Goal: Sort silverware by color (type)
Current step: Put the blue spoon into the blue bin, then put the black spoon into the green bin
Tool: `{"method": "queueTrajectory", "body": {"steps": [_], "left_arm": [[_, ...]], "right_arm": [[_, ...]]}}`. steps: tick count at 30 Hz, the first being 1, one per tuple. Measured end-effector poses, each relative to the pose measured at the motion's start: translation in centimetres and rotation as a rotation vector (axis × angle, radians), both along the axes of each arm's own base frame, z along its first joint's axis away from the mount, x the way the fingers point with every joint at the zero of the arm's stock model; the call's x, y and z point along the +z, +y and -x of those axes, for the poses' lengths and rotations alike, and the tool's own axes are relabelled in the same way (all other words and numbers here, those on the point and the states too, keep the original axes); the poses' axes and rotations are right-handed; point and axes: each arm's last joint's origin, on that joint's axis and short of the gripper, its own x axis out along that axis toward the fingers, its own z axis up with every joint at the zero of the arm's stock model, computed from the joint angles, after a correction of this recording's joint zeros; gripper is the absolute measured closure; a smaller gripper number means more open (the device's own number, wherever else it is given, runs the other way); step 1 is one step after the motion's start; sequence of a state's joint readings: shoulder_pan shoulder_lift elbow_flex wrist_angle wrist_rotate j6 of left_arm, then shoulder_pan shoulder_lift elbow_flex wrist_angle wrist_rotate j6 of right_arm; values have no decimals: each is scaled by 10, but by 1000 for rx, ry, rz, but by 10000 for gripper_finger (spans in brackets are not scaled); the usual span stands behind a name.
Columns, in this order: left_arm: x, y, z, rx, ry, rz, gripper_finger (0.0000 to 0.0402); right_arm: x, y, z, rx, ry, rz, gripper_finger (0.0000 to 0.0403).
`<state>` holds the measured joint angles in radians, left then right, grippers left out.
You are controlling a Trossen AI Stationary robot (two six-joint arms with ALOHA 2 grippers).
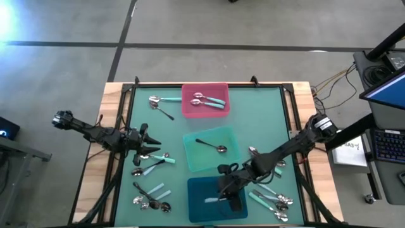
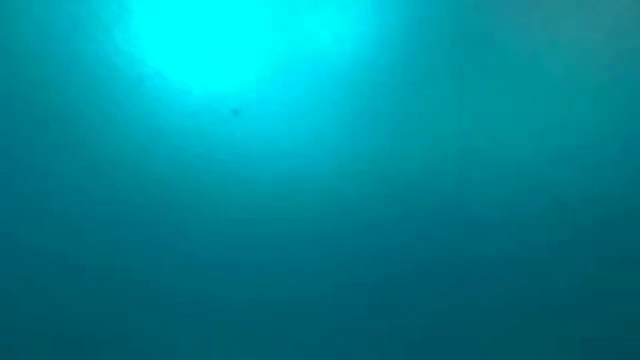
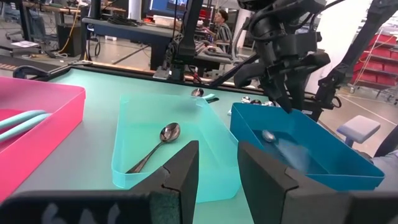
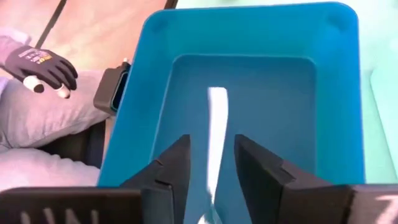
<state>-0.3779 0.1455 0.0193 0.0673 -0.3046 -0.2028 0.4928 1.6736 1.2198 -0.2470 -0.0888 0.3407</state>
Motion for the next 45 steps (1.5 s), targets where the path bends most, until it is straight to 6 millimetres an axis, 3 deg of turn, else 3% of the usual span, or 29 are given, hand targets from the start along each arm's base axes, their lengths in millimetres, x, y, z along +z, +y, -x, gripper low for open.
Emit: {"method": "queueTrajectory", "body": {"steps": [7,10,18,29,39,45], "left_arm": [[0,0,0,0,1,-1,306],[0,0,0,0,4,-1,306],[0,0,0,0,5,-2,306],[0,0,0,0,4,-1,306],[0,0,0,0,5,-2,306],[0,0,0,0,5,-2,306]], "right_arm": [[6,-10,22,-62,171,57,278],[6,-18,35,-170,284,111,283],[-8,-37,67,-325,588,282,282],[-35,-75,103,-401,700,345,277],[-46,-121,144,-621,703,293,277],[-64,-135,168,-745,750,239,287]]}}
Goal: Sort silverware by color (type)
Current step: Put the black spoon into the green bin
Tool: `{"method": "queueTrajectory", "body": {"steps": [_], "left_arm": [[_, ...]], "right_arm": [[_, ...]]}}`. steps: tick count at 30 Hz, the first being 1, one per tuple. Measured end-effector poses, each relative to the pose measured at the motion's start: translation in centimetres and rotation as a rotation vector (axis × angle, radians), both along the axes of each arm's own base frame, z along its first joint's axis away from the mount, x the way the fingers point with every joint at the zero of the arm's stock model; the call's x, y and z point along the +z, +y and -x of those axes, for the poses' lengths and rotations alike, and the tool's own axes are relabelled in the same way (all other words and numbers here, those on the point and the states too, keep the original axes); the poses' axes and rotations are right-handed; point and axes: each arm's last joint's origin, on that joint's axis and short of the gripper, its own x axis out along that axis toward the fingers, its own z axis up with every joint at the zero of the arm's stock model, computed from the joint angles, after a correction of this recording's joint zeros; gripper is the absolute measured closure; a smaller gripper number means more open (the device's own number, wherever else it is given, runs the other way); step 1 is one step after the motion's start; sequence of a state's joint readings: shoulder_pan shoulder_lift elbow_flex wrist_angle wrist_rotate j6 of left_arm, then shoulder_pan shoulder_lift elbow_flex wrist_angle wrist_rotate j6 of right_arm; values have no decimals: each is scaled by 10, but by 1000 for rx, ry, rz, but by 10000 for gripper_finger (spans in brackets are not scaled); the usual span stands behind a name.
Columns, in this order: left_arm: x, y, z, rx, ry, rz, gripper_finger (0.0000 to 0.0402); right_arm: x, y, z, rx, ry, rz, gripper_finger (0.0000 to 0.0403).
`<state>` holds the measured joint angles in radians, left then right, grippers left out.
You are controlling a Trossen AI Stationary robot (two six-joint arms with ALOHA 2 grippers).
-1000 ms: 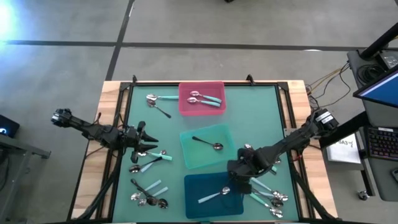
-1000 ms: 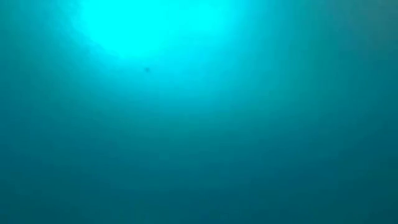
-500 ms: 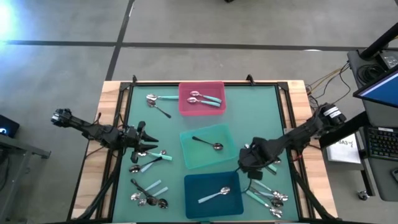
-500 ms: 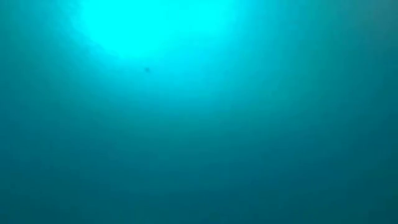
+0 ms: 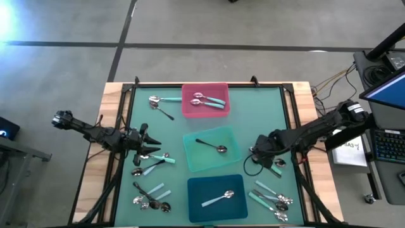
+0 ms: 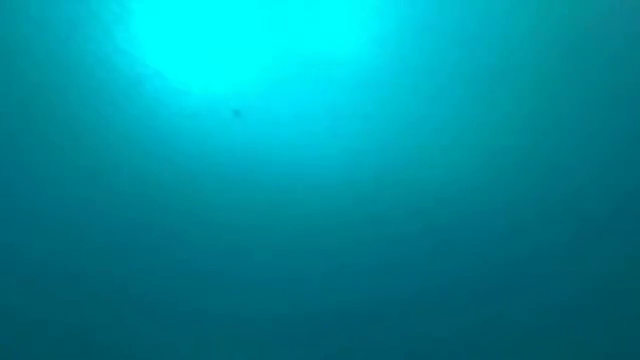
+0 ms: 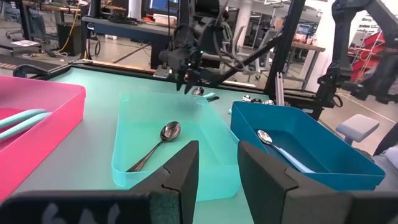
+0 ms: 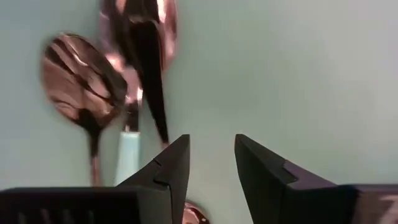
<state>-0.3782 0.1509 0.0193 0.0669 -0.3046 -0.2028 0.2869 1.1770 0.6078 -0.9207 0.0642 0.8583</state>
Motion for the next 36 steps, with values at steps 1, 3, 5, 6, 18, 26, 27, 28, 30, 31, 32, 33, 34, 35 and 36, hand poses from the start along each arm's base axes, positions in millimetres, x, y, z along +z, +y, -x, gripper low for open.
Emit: {"method": "queueTrajectory", "body": {"steps": [1,3,5,6,18,26,27,28,30,31,32,33,34,35,36], "left_arm": [[0,0,0,0,0,0,306],[0,0,0,0,0,0,306],[0,0,0,0,0,0,306],[0,0,0,0,0,0,306],[0,0,0,0,0,0,306],[0,0,0,0,0,0,306],[0,0,0,0,0,0,306],[0,0,0,0,1,0,306],[0,0,0,0,1,0,306],[0,0,0,0,1,0,306],[0,0,0,0,0,0,306],[0,0,0,0,1,0,306],[0,0,0,0,1,0,306],[0,0,0,0,0,0,306],[0,0,0,0,0,0,306]], "right_arm": [[-3,0,2,-11,1,-18,289],[-8,0,4,-22,-10,-44,292],[-11,0,5,-32,-19,-56,296],[-12,0,5,-32,-19,-59,298],[-5,2,-1,-29,-47,-74,314],[-1,3,-4,-38,-65,-88,310],[-1,4,-4,-42,-65,-88,311],[-2,4,-4,-47,-65,-89,312],[-3,3,-3,-57,-59,-90,315],[-3,4,-3,-62,-56,-94,316],[-3,4,-3,-66,-55,-95,316],[-3,4,-3,-69,-54,-96,316],[-3,4,-3,-70,-53,-101,316],[-4,4,-3,-71,-51,-111,315],[-4,4,-3,-72,-52,-118,314]]}}
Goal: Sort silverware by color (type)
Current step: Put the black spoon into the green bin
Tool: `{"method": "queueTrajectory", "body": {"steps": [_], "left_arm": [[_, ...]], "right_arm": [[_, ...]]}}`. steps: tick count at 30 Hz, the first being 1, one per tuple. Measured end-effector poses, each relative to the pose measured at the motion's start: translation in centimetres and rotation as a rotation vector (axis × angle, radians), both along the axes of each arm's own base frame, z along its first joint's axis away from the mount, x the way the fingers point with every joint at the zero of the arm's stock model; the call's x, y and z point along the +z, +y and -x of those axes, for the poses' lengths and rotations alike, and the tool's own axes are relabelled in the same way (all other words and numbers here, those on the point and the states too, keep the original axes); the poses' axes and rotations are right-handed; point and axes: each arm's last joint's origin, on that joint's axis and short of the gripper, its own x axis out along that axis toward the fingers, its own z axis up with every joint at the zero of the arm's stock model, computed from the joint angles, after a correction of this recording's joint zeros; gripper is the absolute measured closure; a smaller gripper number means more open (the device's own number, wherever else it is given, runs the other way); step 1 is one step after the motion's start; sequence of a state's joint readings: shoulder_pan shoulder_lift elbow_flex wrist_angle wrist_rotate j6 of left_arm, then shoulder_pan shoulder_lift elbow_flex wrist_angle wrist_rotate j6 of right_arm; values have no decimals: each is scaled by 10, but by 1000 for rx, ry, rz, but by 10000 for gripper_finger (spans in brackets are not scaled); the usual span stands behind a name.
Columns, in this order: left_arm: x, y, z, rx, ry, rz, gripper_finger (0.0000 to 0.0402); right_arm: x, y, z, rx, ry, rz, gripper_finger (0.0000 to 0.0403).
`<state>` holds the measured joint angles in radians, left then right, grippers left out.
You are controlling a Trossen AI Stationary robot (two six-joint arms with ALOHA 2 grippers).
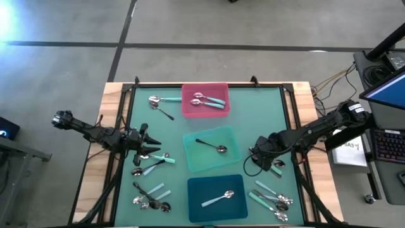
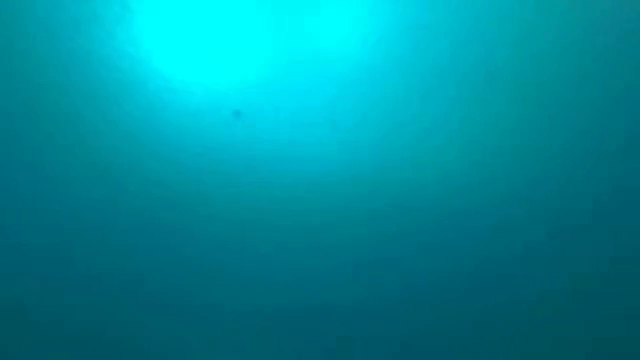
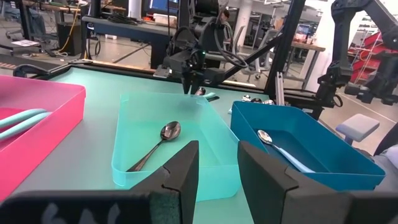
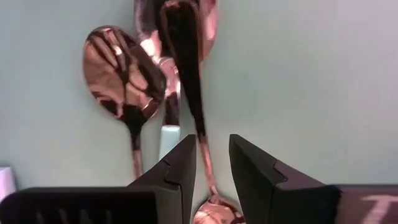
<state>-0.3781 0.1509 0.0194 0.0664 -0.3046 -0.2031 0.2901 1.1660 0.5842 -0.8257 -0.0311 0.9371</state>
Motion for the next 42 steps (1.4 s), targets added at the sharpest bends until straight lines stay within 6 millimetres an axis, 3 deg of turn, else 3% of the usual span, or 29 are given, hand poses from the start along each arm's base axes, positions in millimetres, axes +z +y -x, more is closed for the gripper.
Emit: {"method": "queueTrajectory", "body": {"steps": [16,30,42], "left_arm": [[0,0,0,0,0,0,306],[0,0,0,0,0,0,306],[0,0,0,0,0,0,306]], "right_arm": [[0,8,-1,-19,-27,-13,316],[-13,7,8,-40,-27,44,331],[-14,7,8,-15,-41,61,390]]}}
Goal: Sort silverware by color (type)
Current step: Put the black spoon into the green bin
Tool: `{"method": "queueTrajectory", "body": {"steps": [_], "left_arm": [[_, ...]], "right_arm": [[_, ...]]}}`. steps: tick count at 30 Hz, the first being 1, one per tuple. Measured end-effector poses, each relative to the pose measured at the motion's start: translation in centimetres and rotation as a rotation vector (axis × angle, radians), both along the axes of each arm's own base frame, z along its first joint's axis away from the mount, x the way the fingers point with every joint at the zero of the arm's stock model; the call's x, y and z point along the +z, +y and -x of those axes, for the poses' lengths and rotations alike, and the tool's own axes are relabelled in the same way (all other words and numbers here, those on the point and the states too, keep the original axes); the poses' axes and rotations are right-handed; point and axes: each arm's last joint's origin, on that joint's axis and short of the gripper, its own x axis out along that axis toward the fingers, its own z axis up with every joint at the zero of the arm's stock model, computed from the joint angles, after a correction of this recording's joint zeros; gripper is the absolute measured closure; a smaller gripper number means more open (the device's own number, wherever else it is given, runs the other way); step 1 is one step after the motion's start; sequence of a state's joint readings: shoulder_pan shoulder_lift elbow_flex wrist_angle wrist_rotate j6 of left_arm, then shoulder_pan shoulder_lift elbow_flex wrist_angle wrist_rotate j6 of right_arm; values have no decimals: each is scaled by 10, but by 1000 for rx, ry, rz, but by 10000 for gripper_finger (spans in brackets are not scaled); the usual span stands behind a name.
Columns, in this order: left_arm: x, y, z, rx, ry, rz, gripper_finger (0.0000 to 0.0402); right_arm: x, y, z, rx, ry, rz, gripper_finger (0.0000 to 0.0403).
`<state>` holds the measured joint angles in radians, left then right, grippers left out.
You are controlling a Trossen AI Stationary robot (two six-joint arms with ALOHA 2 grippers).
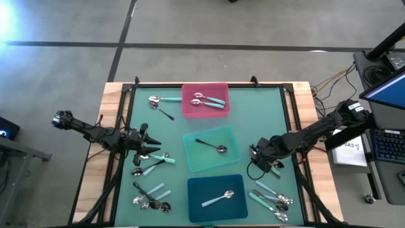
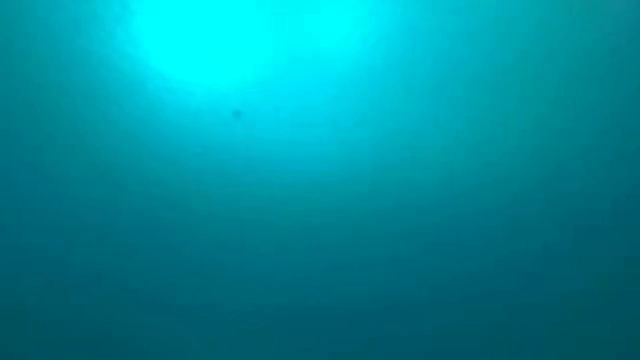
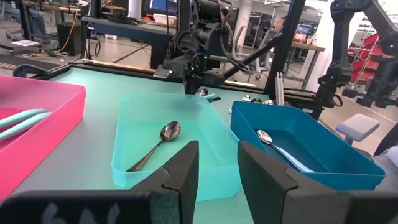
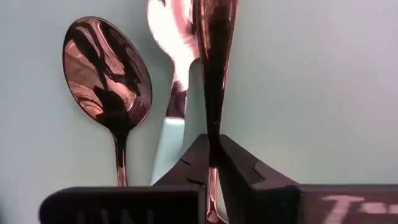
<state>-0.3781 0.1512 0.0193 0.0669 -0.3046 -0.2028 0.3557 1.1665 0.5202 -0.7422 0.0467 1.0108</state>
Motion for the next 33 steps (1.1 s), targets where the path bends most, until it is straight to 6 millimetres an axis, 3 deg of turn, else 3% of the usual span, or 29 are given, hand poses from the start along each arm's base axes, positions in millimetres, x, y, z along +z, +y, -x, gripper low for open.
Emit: {"method": "queueTrajectory", "body": {"steps": [8,14,19,27,33], "left_arm": [[0,0,0,0,0,0,306],[0,0,0,0,0,0,306],[0,0,0,0,0,0,306],[0,0,0,0,0,0,306],[0,0,0,0,0,0,306]], "right_arm": [[15,1,-12,41,-79,85,393],[40,3,-30,145,-194,206,393],[63,3,-44,280,-294,408,394],[89,16,-84,492,-670,527,394],[90,25,-111,636,-826,646,394]]}}
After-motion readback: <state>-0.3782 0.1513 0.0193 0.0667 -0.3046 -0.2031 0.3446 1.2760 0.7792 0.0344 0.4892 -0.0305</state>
